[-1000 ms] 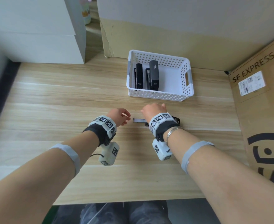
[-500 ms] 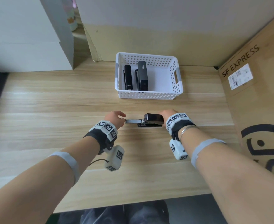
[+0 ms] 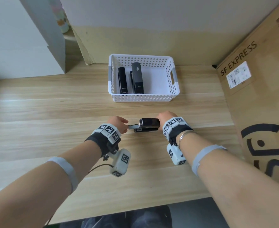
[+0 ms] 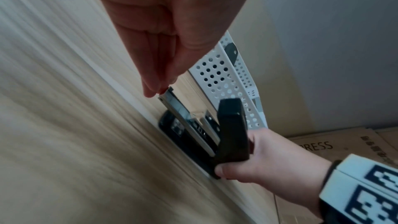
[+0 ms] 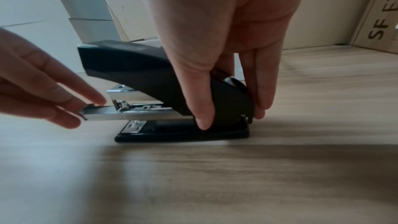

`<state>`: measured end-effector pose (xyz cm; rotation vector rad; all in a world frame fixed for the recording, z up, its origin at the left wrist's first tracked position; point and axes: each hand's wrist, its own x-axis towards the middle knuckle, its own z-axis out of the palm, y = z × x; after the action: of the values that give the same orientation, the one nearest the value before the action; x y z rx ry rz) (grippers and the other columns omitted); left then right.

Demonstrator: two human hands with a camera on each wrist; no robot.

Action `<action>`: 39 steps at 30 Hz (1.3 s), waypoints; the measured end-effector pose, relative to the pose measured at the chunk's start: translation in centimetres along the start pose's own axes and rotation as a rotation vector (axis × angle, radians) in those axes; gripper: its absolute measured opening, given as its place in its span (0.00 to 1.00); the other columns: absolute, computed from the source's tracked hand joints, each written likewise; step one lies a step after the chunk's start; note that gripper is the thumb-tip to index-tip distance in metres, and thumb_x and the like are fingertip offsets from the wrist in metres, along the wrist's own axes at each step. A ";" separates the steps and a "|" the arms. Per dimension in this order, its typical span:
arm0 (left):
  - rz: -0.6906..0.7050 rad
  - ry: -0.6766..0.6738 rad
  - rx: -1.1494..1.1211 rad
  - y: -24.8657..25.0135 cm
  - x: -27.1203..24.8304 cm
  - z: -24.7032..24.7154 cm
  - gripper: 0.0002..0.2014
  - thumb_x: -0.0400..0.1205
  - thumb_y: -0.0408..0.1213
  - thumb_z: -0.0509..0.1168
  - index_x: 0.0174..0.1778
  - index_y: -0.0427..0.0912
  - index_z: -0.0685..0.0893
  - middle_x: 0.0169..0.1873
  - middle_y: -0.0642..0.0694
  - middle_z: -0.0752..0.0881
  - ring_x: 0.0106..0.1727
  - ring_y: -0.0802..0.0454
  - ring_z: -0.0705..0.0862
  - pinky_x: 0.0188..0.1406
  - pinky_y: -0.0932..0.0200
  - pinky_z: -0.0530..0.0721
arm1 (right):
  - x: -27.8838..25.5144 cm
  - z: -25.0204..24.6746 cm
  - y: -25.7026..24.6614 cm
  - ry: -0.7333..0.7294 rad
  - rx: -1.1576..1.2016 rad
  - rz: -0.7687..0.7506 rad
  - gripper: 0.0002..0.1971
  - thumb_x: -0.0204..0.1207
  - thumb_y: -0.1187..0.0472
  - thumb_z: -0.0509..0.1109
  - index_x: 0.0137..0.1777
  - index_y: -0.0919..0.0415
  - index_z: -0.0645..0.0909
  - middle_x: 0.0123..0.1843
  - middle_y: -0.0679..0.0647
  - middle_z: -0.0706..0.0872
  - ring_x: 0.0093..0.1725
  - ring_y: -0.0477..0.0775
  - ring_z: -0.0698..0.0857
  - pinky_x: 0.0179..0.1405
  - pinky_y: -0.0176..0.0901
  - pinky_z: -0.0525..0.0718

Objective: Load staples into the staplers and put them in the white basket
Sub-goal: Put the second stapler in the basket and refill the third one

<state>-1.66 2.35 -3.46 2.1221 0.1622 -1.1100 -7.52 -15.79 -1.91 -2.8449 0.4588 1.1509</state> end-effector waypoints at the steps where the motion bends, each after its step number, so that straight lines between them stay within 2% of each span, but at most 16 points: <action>1: -0.001 -0.015 -0.010 0.3 0.0 0.4 0.16 0.78 0.28 0.66 0.61 0.40 0.83 0.48 0.38 0.88 0.47 0.45 0.87 0.61 0.47 0.86 | 0.1 -0.1 0.0 -0.006 0.005 0.001 0.11 0.75 0.65 0.66 0.55 0.62 0.85 0.38 0.56 0.81 0.39 0.61 0.81 0.39 0.40 0.77; 5: -0.019 -0.078 -0.069 1.3 0.2 1.6 0.20 0.79 0.27 0.64 0.67 0.43 0.79 0.38 0.44 0.86 0.44 0.47 0.86 0.59 0.48 0.87 | 0.4 0.0 0.2 -0.006 0.026 0.015 0.11 0.75 0.64 0.67 0.54 0.63 0.86 0.40 0.57 0.82 0.39 0.61 0.81 0.38 0.40 0.77; 9: 0.049 -0.104 0.022 1.8 0.5 2.5 0.24 0.80 0.27 0.62 0.71 0.49 0.74 0.42 0.43 0.87 0.42 0.48 0.83 0.61 0.47 0.86 | 0.6 0.2 0.1 0.010 0.040 0.019 0.11 0.74 0.64 0.68 0.55 0.62 0.86 0.40 0.57 0.82 0.39 0.61 0.81 0.38 0.40 0.77; 12: 0.073 -0.083 0.102 1.8 0.7 2.6 0.28 0.79 0.28 0.62 0.74 0.54 0.71 0.33 0.50 0.82 0.36 0.51 0.81 0.57 0.50 0.85 | 0.7 0.3 0.1 0.027 0.044 0.017 0.10 0.73 0.65 0.70 0.54 0.62 0.86 0.40 0.57 0.83 0.39 0.61 0.82 0.38 0.39 0.77; 14: 0.076 -0.063 0.124 1.9 0.7 2.6 0.28 0.79 0.28 0.62 0.74 0.53 0.70 0.30 0.51 0.80 0.30 0.54 0.77 0.46 0.56 0.86 | 0.8 0.5 0.1 0.039 0.051 0.013 0.10 0.73 0.66 0.70 0.54 0.62 0.86 0.40 0.58 0.83 0.39 0.61 0.82 0.38 0.40 0.78; 16: 0.102 -0.042 0.184 2.2 0.5 2.5 0.26 0.79 0.30 0.63 0.74 0.52 0.70 0.30 0.53 0.78 0.27 0.57 0.75 0.29 0.65 0.79 | 0.8 0.6 0.2 0.052 0.051 0.013 0.10 0.73 0.67 0.70 0.54 0.63 0.86 0.41 0.58 0.84 0.40 0.61 0.83 0.38 0.41 0.80; 18: 0.116 -0.048 0.238 2.6 0.3 2.2 0.25 0.80 0.32 0.63 0.73 0.53 0.70 0.31 0.54 0.77 0.26 0.59 0.73 0.22 0.68 0.71 | 0.8 0.7 0.4 0.056 0.048 0.016 0.10 0.73 0.67 0.69 0.54 0.63 0.86 0.42 0.59 0.85 0.41 0.61 0.84 0.39 0.41 0.81; 21: 0.127 -0.093 0.301 3.2 0.4 1.8 0.24 0.80 0.33 0.63 0.72 0.54 0.72 0.39 0.55 0.79 0.28 0.60 0.73 0.25 0.69 0.71 | 0.6 0.4 0.3 0.049 0.043 0.021 0.10 0.74 0.66 0.70 0.54 0.65 0.85 0.39 0.58 0.82 0.39 0.61 0.82 0.38 0.41 0.79; 23: 0.130 -0.117 0.333 3.5 0.4 1.6 0.22 0.80 0.32 0.64 0.70 0.52 0.75 0.49 0.52 0.80 0.35 0.58 0.78 0.30 0.68 0.75 | 0.3 0.2 -0.1 0.029 0.055 0.028 0.10 0.73 0.63 0.72 0.53 0.64 0.85 0.35 0.57 0.81 0.38 0.60 0.82 0.37 0.41 0.79; 25: 0.129 -0.121 0.325 3.7 0.5 1.6 0.19 0.78 0.31 0.66 0.66 0.48 0.79 0.55 0.47 0.85 0.50 0.49 0.86 0.47 0.59 0.85 | -0.1 -0.2 -0.6 0.035 0.068 0.010 0.10 0.71 0.59 0.74 0.50 0.62 0.85 0.32 0.55 0.80 0.37 0.59 0.83 0.33 0.42 0.79; 27: 0.121 -0.102 0.317 3.7 0.3 1.8 0.16 0.78 0.31 0.67 0.61 0.45 0.82 0.56 0.41 0.87 0.57 0.44 0.87 0.59 0.52 0.85 | -0.4 -0.5 -0.9 0.061 0.078 -0.038 0.10 0.72 0.59 0.73 0.51 0.60 0.84 0.33 0.53 0.80 0.37 0.58 0.83 0.31 0.42 0.77; 29: 0.118 -0.096 0.320 3.7 0.2 2.0 0.15 0.78 0.30 0.65 0.60 0.43 0.82 0.54 0.40 0.88 0.56 0.44 0.87 0.60 0.53 0.84 | -0.8 -0.9 -1.1 0.067 0.064 -0.075 0.10 0.73 0.60 0.72 0.54 0.58 0.83 0.36 0.54 0.81 0.38 0.59 0.82 0.34 0.43 0.77; 31: 0.149 -0.075 0.378 4.0 -0.1 1.8 0.16 0.79 0.28 0.62 0.62 0.43 0.82 0.51 0.41 0.88 0.50 0.46 0.85 0.53 0.56 0.82 | -1.1 -1.6 -1.1 0.060 0.048 -0.100 0.12 0.72 0.59 0.72 0.55 0.56 0.83 0.41 0.54 0.83 0.39 0.59 0.83 0.34 0.43 0.78; 33: 0.209 -0.013 0.449 5.1 -0.7 1.1 0.17 0.79 0.27 0.61 0.62 0.43 0.82 0.54 0.41 0.87 0.50 0.46 0.84 0.47 0.58 0.80 | -1.7 -3.0 -1.1 0.068 0.034 -0.126 0.13 0.71 0.58 0.73 0.55 0.55 0.83 0.44 0.54 0.84 0.40 0.58 0.83 0.32 0.41 0.78; 36: 0.269 0.042 0.428 7.5 -0.9 -0.8 0.14 0.80 0.27 0.59 0.58 0.40 0.83 0.54 0.40 0.88 0.56 0.43 0.87 0.57 0.55 0.84 | -2.4 -6.7 -0.7 0.098 0.032 -0.171 0.18 0.69 0.55 0.76 0.58 0.57 0.82 0.50 0.56 0.87 0.42 0.58 0.85 0.29 0.38 0.76; 39: 0.331 0.144 0.386 10.6 -0.5 -3.4 0.13 0.81 0.30 0.57 0.56 0.36 0.84 0.50 0.36 0.90 0.52 0.39 0.88 0.57 0.45 0.87 | -2.9 -11.2 0.0 0.189 0.080 -0.183 0.20 0.69 0.52 0.76 0.59 0.56 0.81 0.53 0.54 0.88 0.49 0.58 0.86 0.39 0.43 0.82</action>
<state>4.72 -3.07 3.92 2.4546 -0.3532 -0.8414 -1.98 -16.65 8.22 -2.8660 0.2375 0.8195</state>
